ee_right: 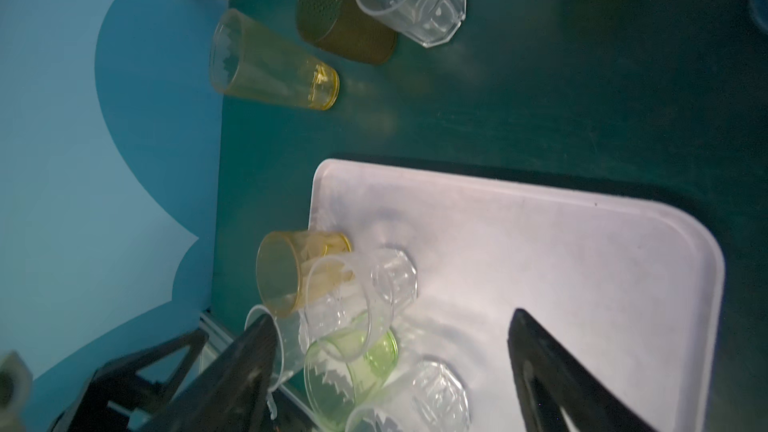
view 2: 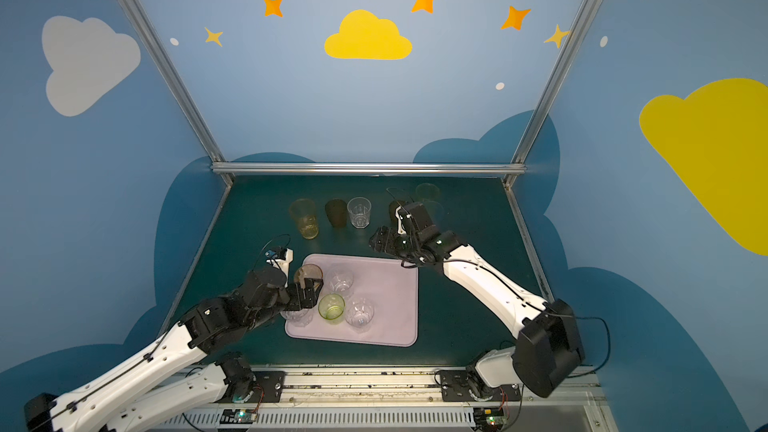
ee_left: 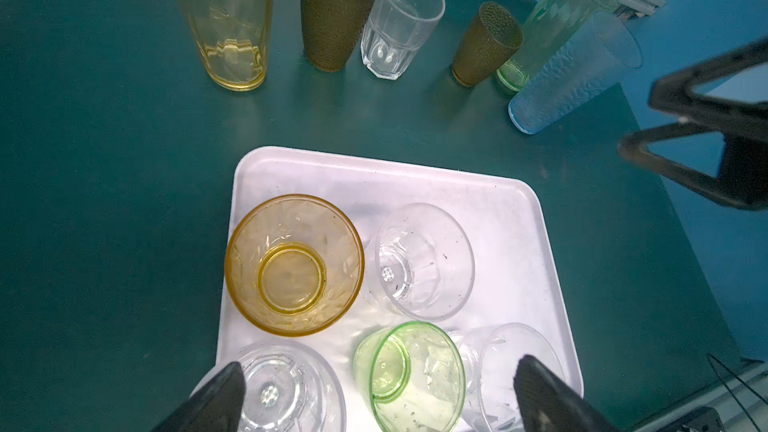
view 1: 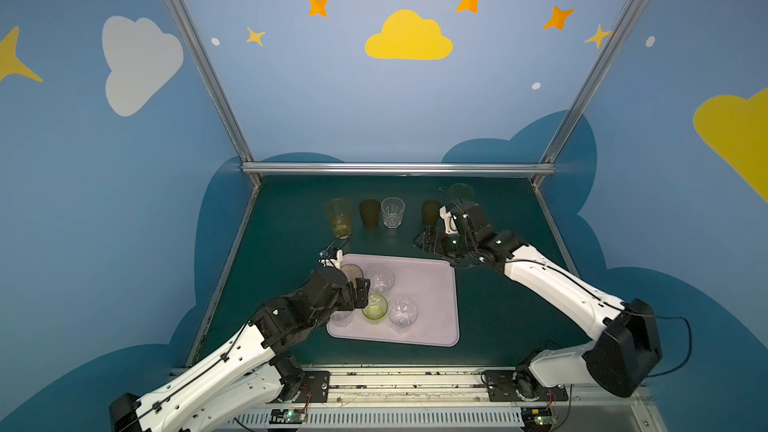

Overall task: Place the glasses into the tray
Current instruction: 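Raise the left gripper off the tray while the right gripper reaches to the glasses beyond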

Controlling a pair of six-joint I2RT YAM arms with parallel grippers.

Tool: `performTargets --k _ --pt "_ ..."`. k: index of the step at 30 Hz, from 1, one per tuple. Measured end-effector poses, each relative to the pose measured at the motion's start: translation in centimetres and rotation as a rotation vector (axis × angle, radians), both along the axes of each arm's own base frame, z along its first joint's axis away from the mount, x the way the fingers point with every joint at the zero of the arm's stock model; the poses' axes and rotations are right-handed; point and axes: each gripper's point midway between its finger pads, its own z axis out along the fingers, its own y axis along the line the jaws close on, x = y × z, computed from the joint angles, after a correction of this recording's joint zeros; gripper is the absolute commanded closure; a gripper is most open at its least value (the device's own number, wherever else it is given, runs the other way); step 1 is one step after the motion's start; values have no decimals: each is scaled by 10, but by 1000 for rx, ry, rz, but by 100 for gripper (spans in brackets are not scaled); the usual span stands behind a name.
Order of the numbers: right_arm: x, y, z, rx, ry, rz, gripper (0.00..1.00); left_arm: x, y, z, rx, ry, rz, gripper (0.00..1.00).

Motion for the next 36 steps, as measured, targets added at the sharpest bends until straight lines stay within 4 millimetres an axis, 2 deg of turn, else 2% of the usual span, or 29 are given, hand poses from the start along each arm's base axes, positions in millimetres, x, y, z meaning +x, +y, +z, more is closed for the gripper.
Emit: performTargets --k 5,12,16,19,24,34,36 --pt "33 8 -14 -44 11 -21 14 -6 1 0 -42 2 -8 0" --pt "64 17 -28 -82 11 -46 18 -9 4 6 -72 -12 -2 0" --pt "83 25 -34 -89 6 -55 27 -10 5 8 -85 -16 2 0" --pt "96 30 -39 -95 4 -61 49 -11 4 8 -89 -12 2 0" --pt "114 36 -50 -97 11 -80 56 -13 6 5 -80 3 2 0" --pt "140 48 -59 -86 -1 -91 57 -16 9 0 -67 22 4 0" --pt "144 50 -61 -84 -5 -90 59 -17 9 0 -64 25 5 0"
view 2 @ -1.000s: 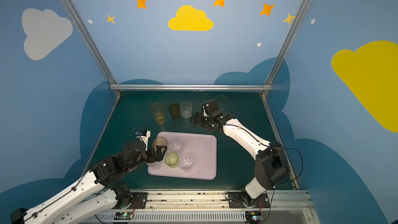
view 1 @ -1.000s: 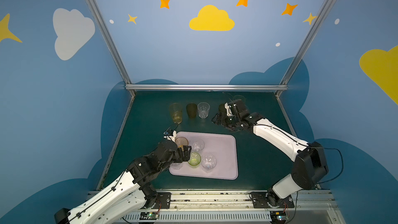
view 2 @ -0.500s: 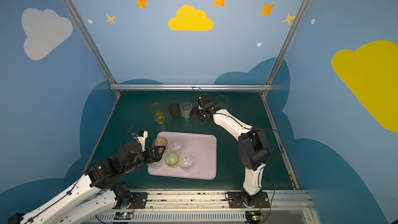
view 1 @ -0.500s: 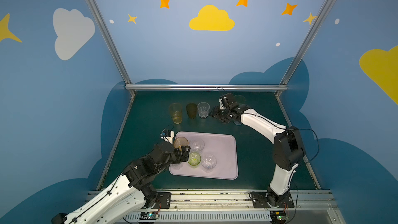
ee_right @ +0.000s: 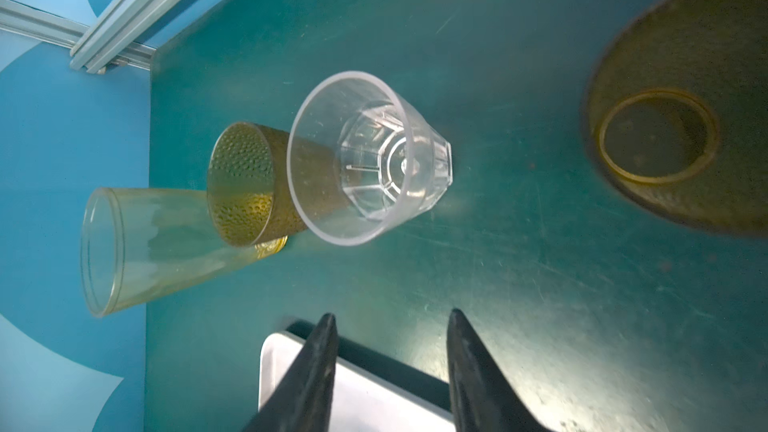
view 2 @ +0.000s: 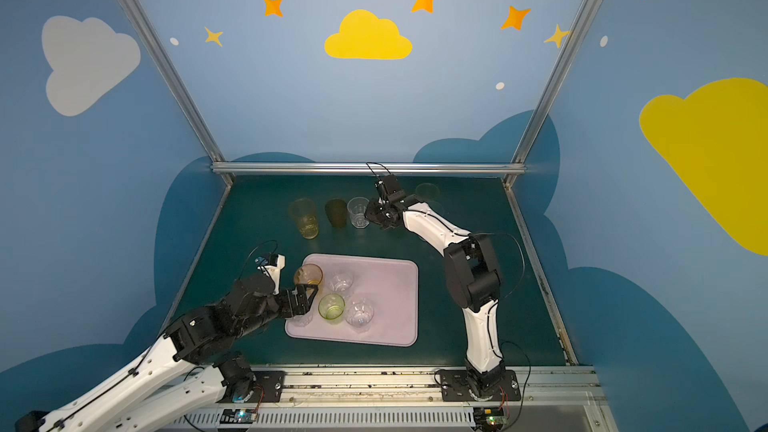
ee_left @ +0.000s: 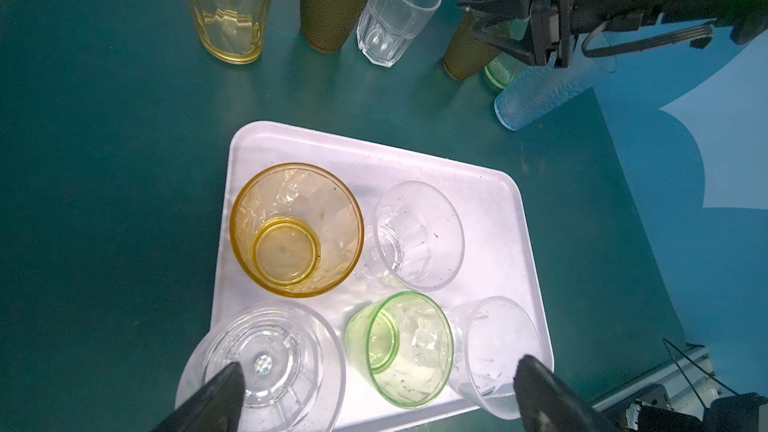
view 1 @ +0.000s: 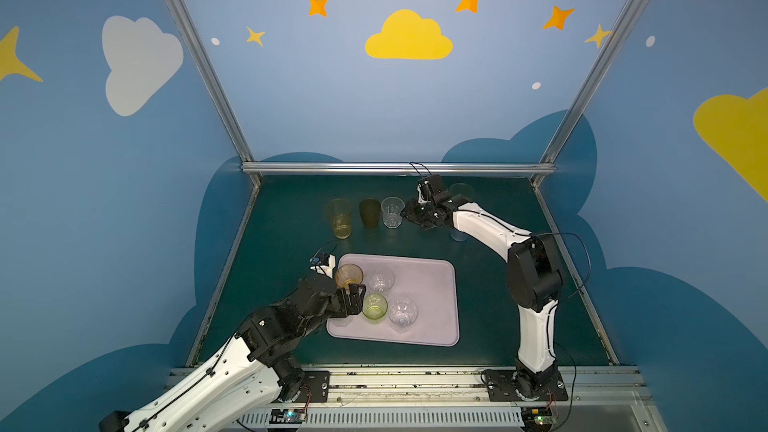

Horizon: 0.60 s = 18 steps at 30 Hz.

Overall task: Place the glasses into the tray
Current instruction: 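Raise the left gripper off the tray while the right gripper reaches to the glasses beyond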

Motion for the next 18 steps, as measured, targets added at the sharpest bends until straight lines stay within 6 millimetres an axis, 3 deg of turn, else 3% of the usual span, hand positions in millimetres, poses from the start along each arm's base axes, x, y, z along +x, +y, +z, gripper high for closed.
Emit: performTargets --k 3,18 --pt "6 3 -3 -1 -3 3 66 0 1 -1 7 4 2 0" --pt "27 7 -11 -18 -24 -22 69 0 2 -3 39 17 0 0"
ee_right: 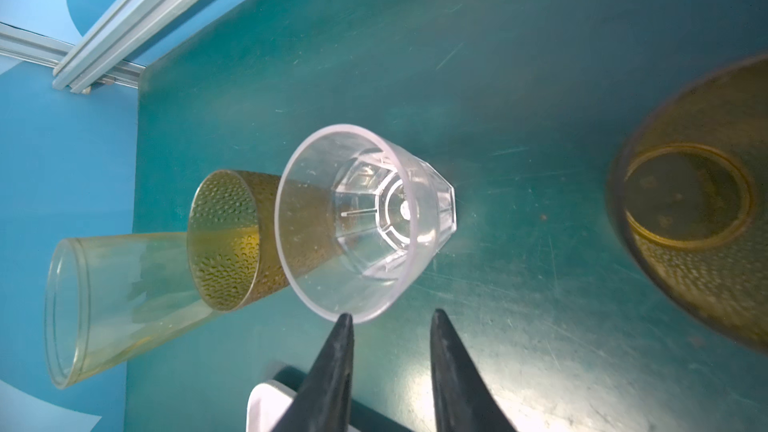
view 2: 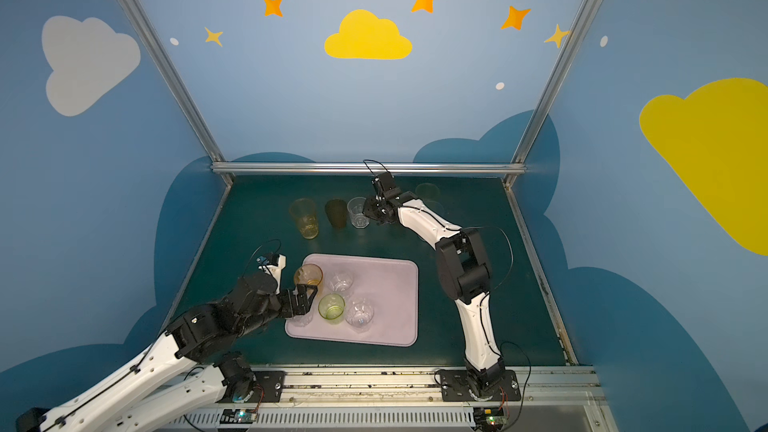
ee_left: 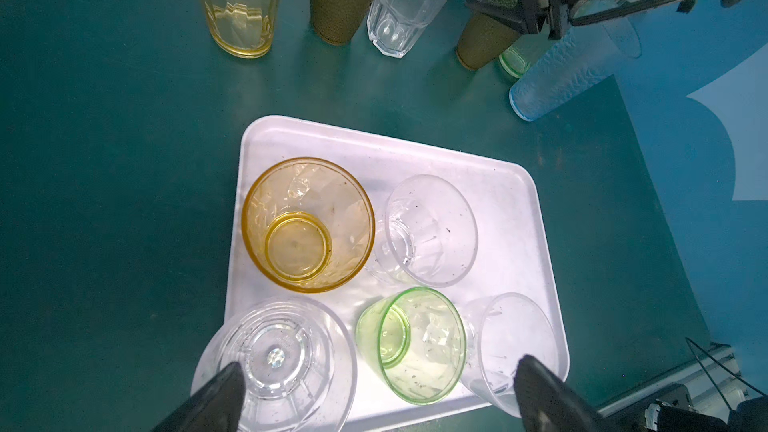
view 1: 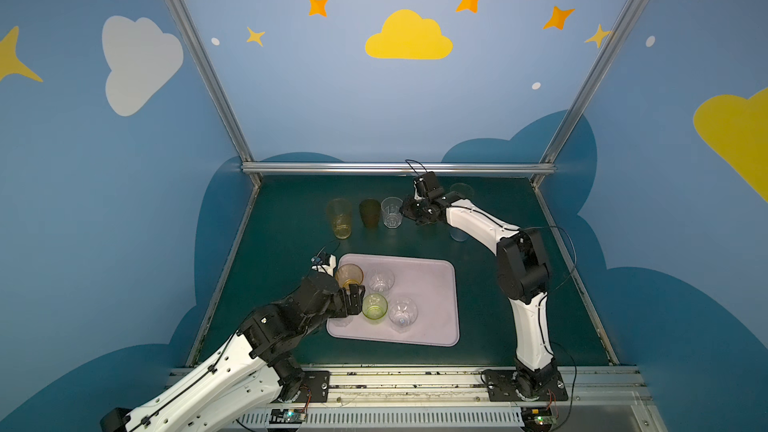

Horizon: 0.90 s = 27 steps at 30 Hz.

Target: Place the glasses into the tray

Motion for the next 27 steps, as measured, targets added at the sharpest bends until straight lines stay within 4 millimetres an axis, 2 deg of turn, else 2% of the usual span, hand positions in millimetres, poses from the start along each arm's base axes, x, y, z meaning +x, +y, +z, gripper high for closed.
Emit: performTargets --k 3,5,11,27 --pt "5 0 -3 -5 -1 -6 71 0 0 -1 4 4 0 0" --pt "7 0 -7 -9 1 -10 78 0 0 -2 8 7 -1 0" --pt "10 0 -13 -6 14 -12 81 0 -1 -5 18 18 -2 0" --pt "13 2 -14 4 18 -14 80 0 -1 -7 23 25 -3 0"
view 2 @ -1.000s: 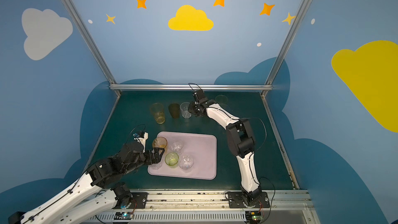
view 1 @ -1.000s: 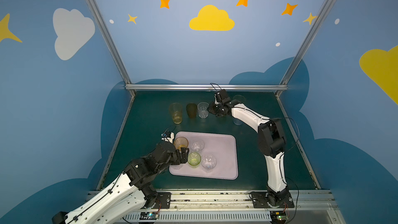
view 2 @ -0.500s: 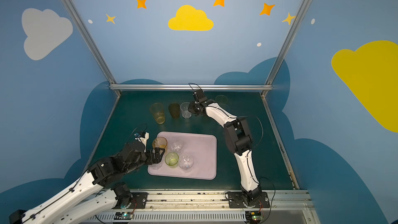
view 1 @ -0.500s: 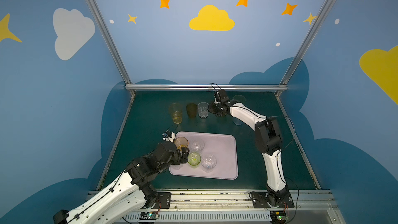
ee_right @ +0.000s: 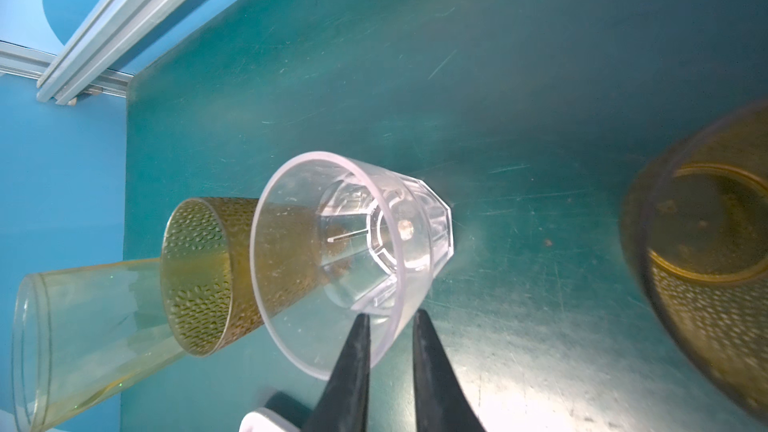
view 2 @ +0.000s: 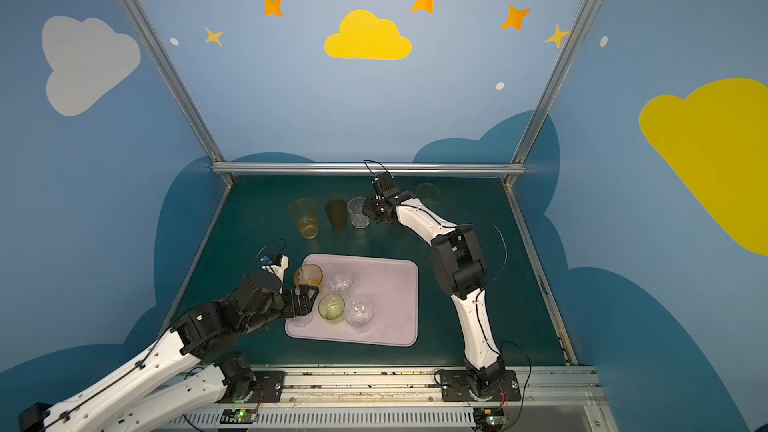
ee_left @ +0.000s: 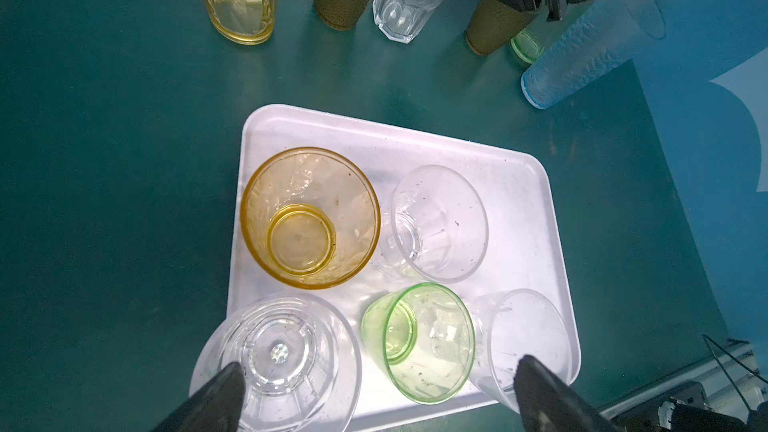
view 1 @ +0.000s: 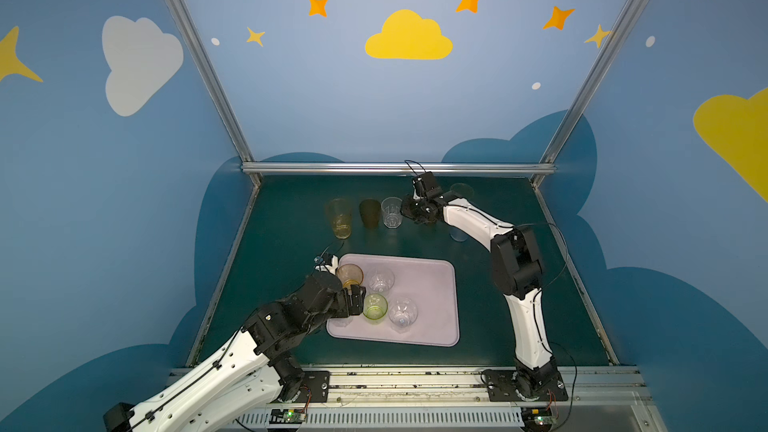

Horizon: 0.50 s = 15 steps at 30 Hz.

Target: Place the glasses into the tray

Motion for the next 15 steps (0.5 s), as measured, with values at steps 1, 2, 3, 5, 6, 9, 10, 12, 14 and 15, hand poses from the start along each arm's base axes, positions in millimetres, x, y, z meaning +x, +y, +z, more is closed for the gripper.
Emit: performTargets --k 1,2,3,5,6,9,10,12,14,15 --pt "1 0 -1 0 0 0 81 0 0 0 0 0 0 0" --pt "2 1 -2 -1 1 0 81 0 0 0 0 0 0 0" --pt "3 2 -2 0 0 0 81 0 0 0 0 0 0 0" --pt "4 2 -4 -1 1 -1 81 0 0 0 0 0 0 0" --pt "5 2 -4 -1 0 -2 81 0 0 0 0 0 0 0" --pt "6 1 -5 -2 2 -4 82 0 0 0 0 0 0 0" --pt "7 1 -4 -2 2 -5 83 0 0 0 0 0 0 0" --pt "7 1 -4 -1 2 -6 85 0 0 0 0 0 1 0" --pt "7 1 -4 -2 2 -6 85 0 0 0 0 0 1 0" --pt "7 1 -5 -2 2 -6 85 0 0 0 0 0 1 0"
